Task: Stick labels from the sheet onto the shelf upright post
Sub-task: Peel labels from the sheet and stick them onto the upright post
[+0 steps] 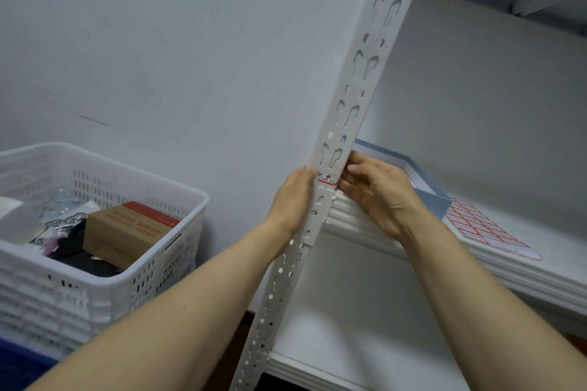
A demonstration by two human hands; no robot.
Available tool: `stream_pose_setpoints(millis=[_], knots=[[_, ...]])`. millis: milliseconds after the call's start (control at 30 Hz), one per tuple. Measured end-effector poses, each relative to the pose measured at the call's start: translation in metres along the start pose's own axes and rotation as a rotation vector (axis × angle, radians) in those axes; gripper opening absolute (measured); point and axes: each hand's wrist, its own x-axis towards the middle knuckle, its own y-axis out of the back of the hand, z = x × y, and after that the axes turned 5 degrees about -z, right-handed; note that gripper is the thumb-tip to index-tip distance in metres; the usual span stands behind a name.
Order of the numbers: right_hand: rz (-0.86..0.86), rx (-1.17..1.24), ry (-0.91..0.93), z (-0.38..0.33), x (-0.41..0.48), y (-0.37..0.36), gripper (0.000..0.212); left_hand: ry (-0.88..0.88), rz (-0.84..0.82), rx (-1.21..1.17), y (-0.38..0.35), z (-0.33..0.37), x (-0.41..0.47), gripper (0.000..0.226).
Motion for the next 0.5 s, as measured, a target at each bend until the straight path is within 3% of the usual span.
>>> stream_pose_setpoints(millis=[67, 133, 500], knots=[[0.009, 0.040, -0.041, 0.000, 0.004, 0.002, 0.027, -0.054, 0.026, 0.031, -0.005, 0.000, -0.007, 0.019], [-0.004, 0.073, -0.048, 0.000, 0.005, 0.003, 0.027, -0.081, 0.073, 0.063, -0.011, 0.000, -0.008, 0.024], [-0.041, 0.050, 0.033, 0.004, 0.001, -0.002, 0.029, -0.045, 0.299, 0.210, -0.034, -0.003, -0.003, 0.076]])
